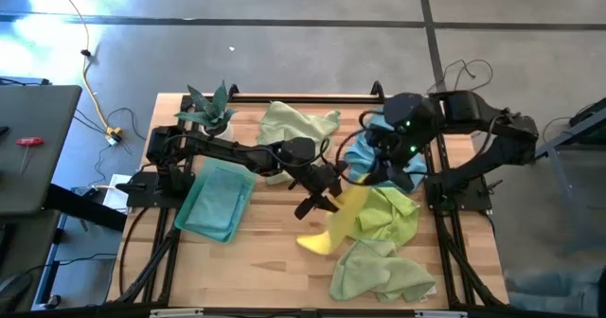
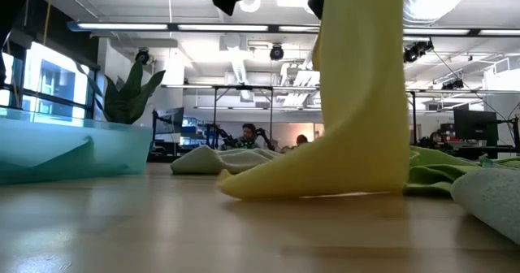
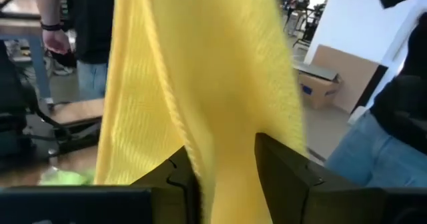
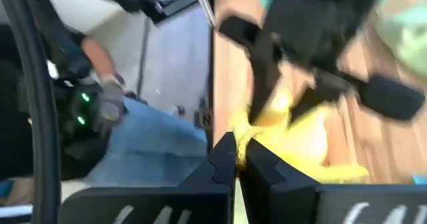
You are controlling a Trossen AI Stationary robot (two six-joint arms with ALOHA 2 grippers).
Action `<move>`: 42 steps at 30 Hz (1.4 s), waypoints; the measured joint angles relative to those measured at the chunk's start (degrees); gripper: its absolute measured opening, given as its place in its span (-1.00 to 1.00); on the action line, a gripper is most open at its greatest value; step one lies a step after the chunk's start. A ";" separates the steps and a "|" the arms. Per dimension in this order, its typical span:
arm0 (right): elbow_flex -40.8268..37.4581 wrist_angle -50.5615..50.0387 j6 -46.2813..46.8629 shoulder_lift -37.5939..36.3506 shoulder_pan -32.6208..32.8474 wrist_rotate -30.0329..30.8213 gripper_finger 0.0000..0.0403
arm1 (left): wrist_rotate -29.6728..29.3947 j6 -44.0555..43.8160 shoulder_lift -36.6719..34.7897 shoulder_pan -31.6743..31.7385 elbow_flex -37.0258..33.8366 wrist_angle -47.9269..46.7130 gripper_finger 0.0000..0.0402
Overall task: Fold microfiber towels
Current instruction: Fold the yellow microfiber towel
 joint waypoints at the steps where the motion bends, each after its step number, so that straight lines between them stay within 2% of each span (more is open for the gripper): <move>1: -0.56 -1.03 0.34 -0.02 0.43 0.57 -1.00 | -0.01 -0.42 0.00 0.01 0.00 -0.69 -0.47; 10: -6.96 -2.47 -0.85 0.11 3.91 6.77 -1.00 | -0.11 -0.89 0.00 0.21 0.00 -15.31 -0.69; 15: -7.07 -1.98 -3.17 0.04 4.01 7.10 -1.00 | -1.04 2.65 0.00 0.20 0.00 -24.85 -0.75; 21: -7.07 -1.96 -5.05 0.04 4.01 7.04 -1.00 | -3.03 3.98 0.00 0.20 0.00 -29.64 -0.75; 28: -7.07 -1.96 -5.74 0.04 4.01 6.99 -1.00 | -10.06 6.23 0.00 0.31 0.00 -37.13 -0.75; 35: -7.07 -2.12 -6.15 0.04 4.01 8.59 -1.00 | -16.62 0.29 -1.42 0.31 -0.06 -44.67 -0.96; 42: -7.07 -2.10 -6.19 0.02 4.01 14.24 -1.00 | -21.84 -4.48 -5.95 -1.24 0.04 -49.40 -0.99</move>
